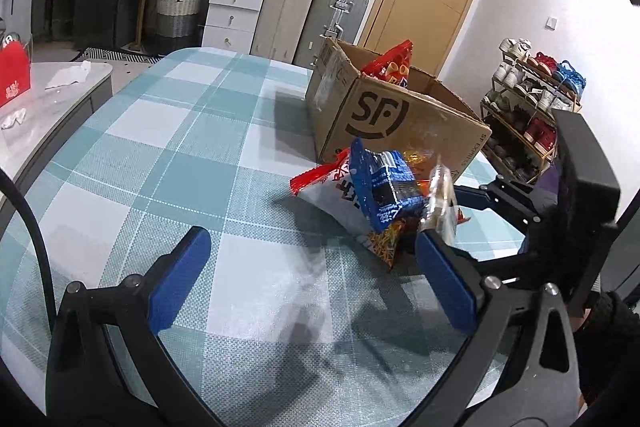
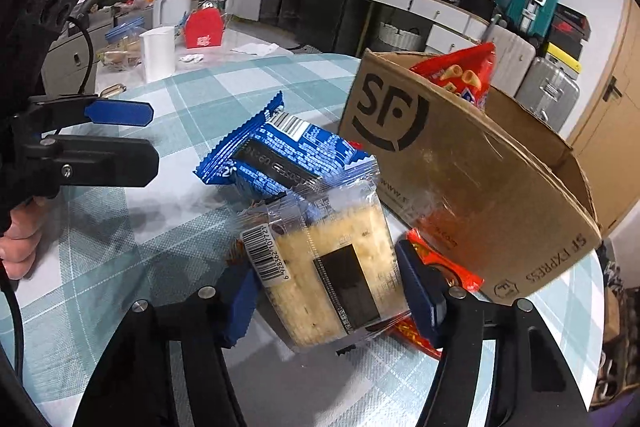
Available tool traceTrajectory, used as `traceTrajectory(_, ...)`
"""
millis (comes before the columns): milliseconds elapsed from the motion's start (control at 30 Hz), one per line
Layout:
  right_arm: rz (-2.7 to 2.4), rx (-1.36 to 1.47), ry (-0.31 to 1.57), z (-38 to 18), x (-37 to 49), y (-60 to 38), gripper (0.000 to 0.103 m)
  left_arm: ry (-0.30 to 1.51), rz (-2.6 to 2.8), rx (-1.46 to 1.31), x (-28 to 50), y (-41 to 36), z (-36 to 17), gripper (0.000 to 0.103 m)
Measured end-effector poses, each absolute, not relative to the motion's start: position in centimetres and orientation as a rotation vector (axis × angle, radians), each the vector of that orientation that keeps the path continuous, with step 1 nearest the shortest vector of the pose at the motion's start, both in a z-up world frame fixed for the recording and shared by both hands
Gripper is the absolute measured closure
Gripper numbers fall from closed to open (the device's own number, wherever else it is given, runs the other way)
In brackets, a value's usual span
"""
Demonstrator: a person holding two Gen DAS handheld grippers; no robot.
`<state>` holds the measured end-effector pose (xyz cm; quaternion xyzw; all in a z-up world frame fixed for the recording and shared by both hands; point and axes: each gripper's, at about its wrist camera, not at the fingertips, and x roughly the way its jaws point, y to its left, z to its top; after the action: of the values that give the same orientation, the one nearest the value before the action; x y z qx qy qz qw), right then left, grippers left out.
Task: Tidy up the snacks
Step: 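Lower the open right gripper toward the clear cracker pack, then close the right gripper on the clear cracker pack and lift it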
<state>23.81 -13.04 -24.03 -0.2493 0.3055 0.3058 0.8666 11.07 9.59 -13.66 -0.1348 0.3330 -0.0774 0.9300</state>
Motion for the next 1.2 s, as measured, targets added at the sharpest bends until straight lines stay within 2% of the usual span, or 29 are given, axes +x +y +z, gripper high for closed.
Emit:
traceTrajectory(567, 0.575, 0.063, 0.607, -21.2, 18.8, -22.1, 0.039, 0.705, -0.158, -0.305, 11.3, 10.0, -14.1, 0.001)
traceTrajectory(1200, 0.566, 0.256, 0.549, -20.6, 17.1, -26.4, 0.039, 0.769, -0.114, -0.270, 12.3, 9.3, -14.9, 0.001)
